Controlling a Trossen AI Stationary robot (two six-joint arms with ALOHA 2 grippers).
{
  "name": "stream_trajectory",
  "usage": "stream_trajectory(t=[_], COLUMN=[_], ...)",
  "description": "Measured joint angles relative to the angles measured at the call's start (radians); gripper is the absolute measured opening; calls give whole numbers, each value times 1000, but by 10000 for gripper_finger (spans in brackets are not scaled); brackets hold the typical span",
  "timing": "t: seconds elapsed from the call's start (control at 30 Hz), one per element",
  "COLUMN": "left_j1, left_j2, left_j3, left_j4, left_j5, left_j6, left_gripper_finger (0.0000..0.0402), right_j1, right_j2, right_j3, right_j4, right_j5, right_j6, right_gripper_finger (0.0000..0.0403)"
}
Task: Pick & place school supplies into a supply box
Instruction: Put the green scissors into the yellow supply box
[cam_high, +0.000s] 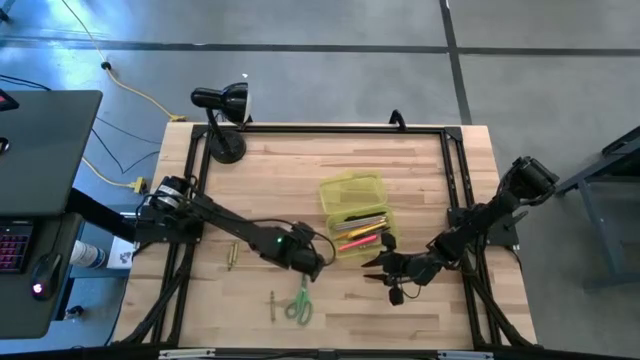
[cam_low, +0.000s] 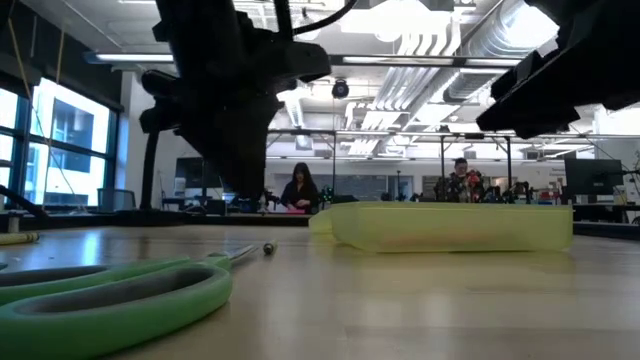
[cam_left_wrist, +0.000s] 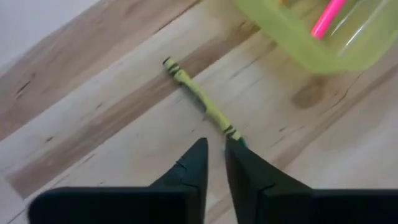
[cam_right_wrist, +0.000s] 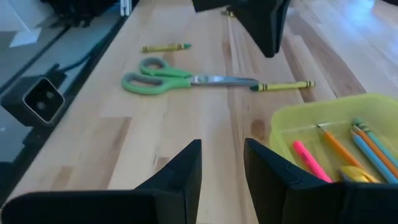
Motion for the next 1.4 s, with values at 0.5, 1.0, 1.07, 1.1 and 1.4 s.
stream_trajectory(t=[0.5, 1.0, 1.07, 1.1, 1.4], left_j1=[-25, -170, -188, -196, -297], left_j2=[0, -10, -23, -35, -204], left_j3=[0, 0, 0, 0, 0], left_j4=[-167, -438, -461, -472, -570], left_j5=[330, 302, 283, 267, -41], left_j6=[-46, -373, -395, -409, -555], left_gripper_finger=[120, 103, 102, 102, 101], right_j1=[-15, -92, -110, -119, -175], right_j2=[186, 514, 544, 558, 694], right_j3=[103, 740, 785, 801, 863], right_j4=[233, -336, -345, -344, -341], right_j5=[-110, -479, -508, -525, -610], right_j6=[-87, -593, -611, -615, -697], right_gripper_finger=[98, 98, 99, 98, 99])
